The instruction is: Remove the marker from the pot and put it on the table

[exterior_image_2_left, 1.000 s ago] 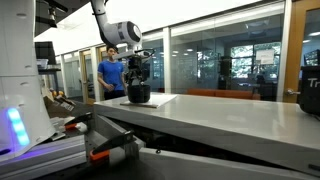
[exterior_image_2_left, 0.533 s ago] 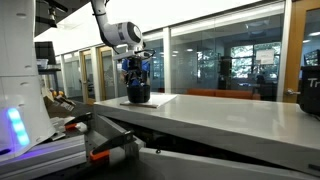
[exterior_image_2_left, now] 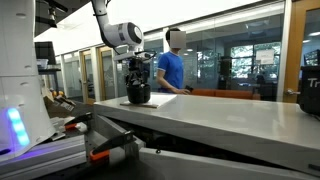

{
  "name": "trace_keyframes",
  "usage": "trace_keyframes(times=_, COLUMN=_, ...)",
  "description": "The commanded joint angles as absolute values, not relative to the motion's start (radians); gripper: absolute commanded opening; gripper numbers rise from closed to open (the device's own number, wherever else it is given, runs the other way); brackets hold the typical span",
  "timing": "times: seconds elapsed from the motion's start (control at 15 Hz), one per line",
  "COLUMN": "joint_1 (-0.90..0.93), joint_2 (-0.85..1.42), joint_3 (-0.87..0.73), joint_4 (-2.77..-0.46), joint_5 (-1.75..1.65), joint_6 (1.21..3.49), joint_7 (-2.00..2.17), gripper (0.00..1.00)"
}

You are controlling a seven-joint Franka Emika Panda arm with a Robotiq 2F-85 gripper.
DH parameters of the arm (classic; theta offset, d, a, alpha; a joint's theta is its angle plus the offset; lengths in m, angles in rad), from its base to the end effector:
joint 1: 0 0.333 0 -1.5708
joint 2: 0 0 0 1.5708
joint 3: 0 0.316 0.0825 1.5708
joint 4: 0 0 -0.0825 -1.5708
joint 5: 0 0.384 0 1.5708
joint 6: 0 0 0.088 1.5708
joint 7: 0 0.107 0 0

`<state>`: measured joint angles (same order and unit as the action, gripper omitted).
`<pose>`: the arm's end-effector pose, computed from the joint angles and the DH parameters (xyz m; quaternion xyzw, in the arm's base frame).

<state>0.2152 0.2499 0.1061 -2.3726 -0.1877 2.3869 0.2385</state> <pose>0.4565 0.1521 0.2024 0.9856 0.1161 -0.0991 0.0729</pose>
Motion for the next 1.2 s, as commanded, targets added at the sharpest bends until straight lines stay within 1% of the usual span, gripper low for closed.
trace_keyframes(times=0.0, joint_1=0.205, joint_2=0.260, joint_3=0.108, joint_4=-2.374, joint_5=-0.172, joint_6=2.397, joint_7=0.224, gripper=0.78)
trace_keyframes(times=0.07, joint_1=0.204, joint_2=0.260, joint_3=0.107, joint_4=-2.374, joint_5=-0.172, joint_6=2.397, joint_7=0.224, gripper=0.78)
trace_keyframes(times=0.13, joint_1=0.204, joint_2=0.261, joint_3=0.107, joint_4=-2.375, joint_5=-0.172, joint_6=2.397, joint_7=0.224, gripper=0.75)
trace_keyframes(times=0.2, joint_1=0.204, joint_2=0.261, joint_3=0.107, joint_4=-2.375, joint_5=-0.171, joint_6=2.398, joint_7=0.224, gripper=0.55)
trace_keyframes(times=0.33, joint_1=0.203, joint_2=0.258, joint_3=0.107, joint_4=-2.378, joint_5=-0.171, joint_6=2.399, joint_7=0.222, gripper=0.45)
trace_keyframes(times=0.53, joint_1=0.202, joint_2=0.254, joint_3=0.108, joint_4=-2.382, joint_5=-0.168, joint_6=2.401, joint_7=0.217, gripper=0.26)
trace_keyframes(times=0.6, joint_1=0.202, joint_2=0.253, joint_3=0.109, joint_4=-2.382, joint_5=-0.168, joint_6=2.401, joint_7=0.217, gripper=0.17)
trace_keyframes(times=0.73, joint_1=0.202, joint_2=0.251, joint_3=0.109, joint_4=-2.383, joint_5=-0.170, joint_6=2.402, joint_7=0.215, gripper=0.05)
trace_keyframes(times=0.8, joint_1=0.202, joint_2=0.250, joint_3=0.109, joint_4=-2.383, joint_5=-0.169, joint_6=2.402, joint_7=0.214, gripper=0.00)
trace_keyframes(times=0.93, joint_1=0.203, joint_2=0.249, joint_3=0.109, joint_4=-2.383, joint_5=-0.170, joint_6=2.403, joint_7=0.214, gripper=0.05)
trace_keyframes(times=1.13, joint_1=0.203, joint_2=0.246, joint_3=0.109, joint_4=-2.382, joint_5=-0.172, joint_6=2.404, joint_7=0.213, gripper=0.05)
